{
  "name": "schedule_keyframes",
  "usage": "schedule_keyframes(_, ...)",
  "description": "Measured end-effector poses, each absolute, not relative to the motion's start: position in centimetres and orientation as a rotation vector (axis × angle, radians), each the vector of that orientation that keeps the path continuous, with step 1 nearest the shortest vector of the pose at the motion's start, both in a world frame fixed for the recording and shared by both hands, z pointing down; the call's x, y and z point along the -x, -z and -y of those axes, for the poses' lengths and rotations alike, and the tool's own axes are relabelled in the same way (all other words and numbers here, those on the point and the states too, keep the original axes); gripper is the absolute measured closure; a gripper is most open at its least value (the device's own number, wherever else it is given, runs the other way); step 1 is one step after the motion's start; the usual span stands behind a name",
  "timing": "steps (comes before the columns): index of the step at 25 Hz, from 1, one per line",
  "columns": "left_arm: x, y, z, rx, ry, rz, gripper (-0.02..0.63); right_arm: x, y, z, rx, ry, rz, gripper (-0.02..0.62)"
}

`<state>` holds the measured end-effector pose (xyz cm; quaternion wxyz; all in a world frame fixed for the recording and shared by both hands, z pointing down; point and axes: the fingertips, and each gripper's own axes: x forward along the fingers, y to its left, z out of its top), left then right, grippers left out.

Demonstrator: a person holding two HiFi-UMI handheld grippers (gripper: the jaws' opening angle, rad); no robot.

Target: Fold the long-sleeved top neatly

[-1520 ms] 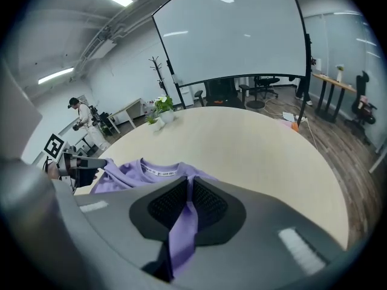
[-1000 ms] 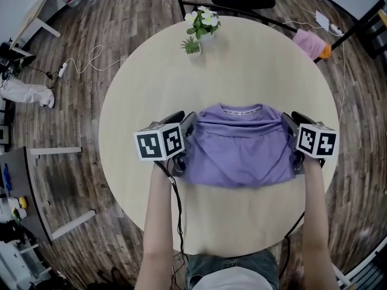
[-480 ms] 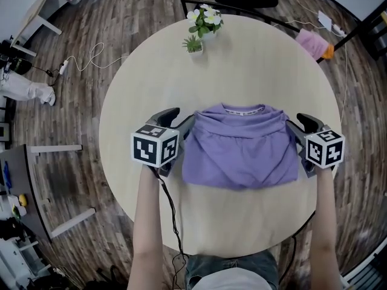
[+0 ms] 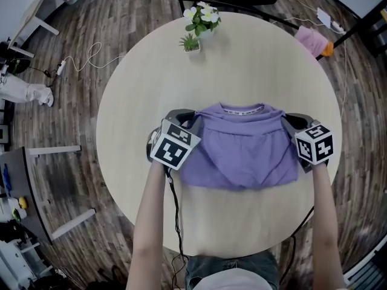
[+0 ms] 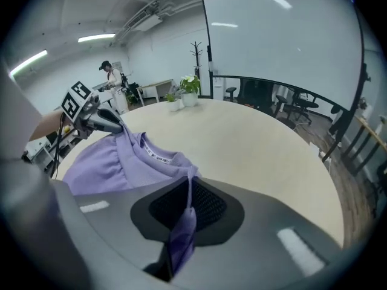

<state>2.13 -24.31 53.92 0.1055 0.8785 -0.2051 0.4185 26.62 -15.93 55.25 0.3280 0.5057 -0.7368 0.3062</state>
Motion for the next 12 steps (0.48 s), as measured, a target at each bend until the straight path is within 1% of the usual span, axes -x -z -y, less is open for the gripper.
schedule_keyframes(2,-1.9,-53.6,24.4,-2.574,-1.191,0.597,0.576,-27.2,-54.5,15.8,-1.346,-0.826,1.956,0.552)
schedule_keyframes(7,-1.3,-53.1,26.0,-2.391,-0.937,0.626,0.578,-29.3,-54.3,16.5,-1.386,-0.885,1.96,0.552)
schedule_keyframes(12,-0.7,-55.9,27.0,-2.229,-0.934,0.704,0.576,-29.4,-57.8,17.1,-1.383,-0.94,1.883,0.552)
